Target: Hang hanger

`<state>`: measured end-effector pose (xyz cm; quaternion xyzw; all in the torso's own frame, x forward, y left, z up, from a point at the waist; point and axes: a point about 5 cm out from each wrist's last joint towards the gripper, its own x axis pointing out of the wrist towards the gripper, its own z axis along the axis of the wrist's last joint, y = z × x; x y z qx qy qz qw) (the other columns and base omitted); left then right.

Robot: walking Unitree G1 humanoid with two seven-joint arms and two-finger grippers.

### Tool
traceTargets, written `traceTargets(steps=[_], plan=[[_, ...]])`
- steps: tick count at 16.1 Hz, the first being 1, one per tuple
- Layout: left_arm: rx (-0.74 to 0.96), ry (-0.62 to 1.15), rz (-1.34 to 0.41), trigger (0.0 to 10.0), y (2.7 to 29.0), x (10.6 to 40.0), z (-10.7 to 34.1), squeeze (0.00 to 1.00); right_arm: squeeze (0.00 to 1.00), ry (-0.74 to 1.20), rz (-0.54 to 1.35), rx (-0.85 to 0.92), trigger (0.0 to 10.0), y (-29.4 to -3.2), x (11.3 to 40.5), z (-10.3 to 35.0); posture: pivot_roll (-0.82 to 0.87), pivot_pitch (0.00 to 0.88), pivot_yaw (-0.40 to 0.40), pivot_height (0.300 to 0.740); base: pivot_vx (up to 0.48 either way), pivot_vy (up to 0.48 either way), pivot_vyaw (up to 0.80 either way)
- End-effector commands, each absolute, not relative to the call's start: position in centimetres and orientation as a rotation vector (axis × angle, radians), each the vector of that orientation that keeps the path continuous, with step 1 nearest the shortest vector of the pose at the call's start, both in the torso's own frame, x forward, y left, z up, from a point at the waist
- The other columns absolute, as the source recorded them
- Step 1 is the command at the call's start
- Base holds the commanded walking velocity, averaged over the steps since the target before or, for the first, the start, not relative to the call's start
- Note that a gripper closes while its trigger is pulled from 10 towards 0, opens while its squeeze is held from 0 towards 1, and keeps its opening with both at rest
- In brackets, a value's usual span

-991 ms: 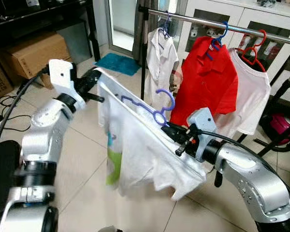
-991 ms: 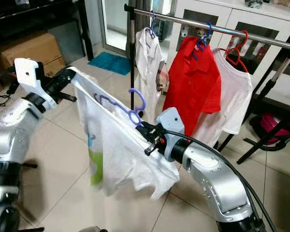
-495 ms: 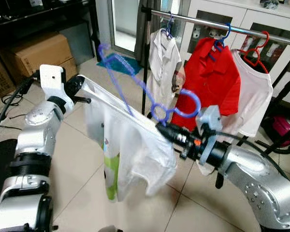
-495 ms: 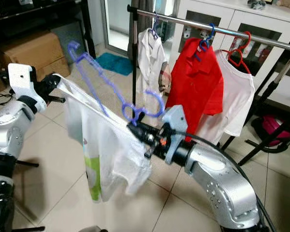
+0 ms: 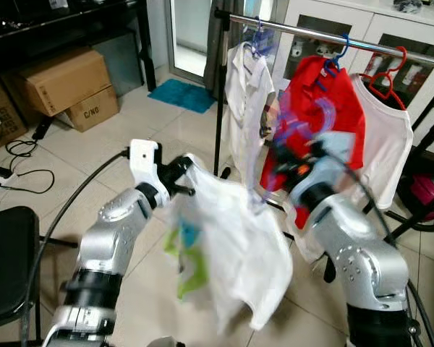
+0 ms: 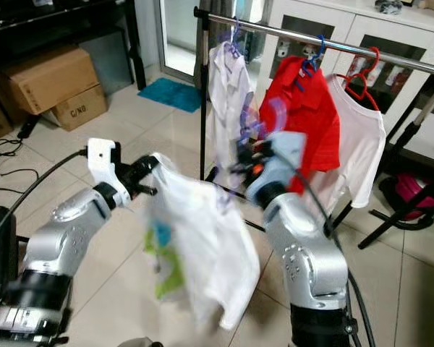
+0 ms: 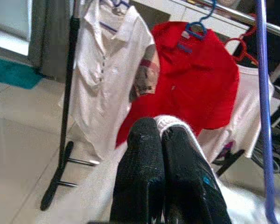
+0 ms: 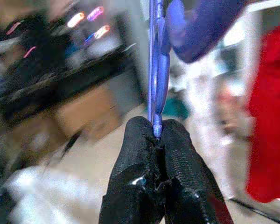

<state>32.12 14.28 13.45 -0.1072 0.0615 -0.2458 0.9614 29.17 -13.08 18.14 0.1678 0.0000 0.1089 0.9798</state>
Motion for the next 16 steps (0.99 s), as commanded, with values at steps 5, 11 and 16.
traceTargets(steps=[5,11,16], plan=[[-0.197,0.07,-0.414,10.0,14.6,31.5,14.5,0.0,0.0,-0.054,0.065,0.438,0.0,-15.4,29.8,18.6,-0.1,0.0,0.015,0.74,0.0,0.0,0.0],[-0.166,0.11,-0.077,10.0,16.5,30.6,12.8,0.0,0.0,0.15,0.119,0.03,10.0,-15.4,27.3,14.5,-0.09,0.0,0.011,0.74,0.0,0.0,0.0],[-0.137,-0.026,-0.179,10.0,17.0,29.8,15.4,0.0,0.0,0.115,0.068,0.077,10.0,-16.6,25.7,15.5,-0.1,0.0,0.016,0.74,0.0,0.0,0.0]])
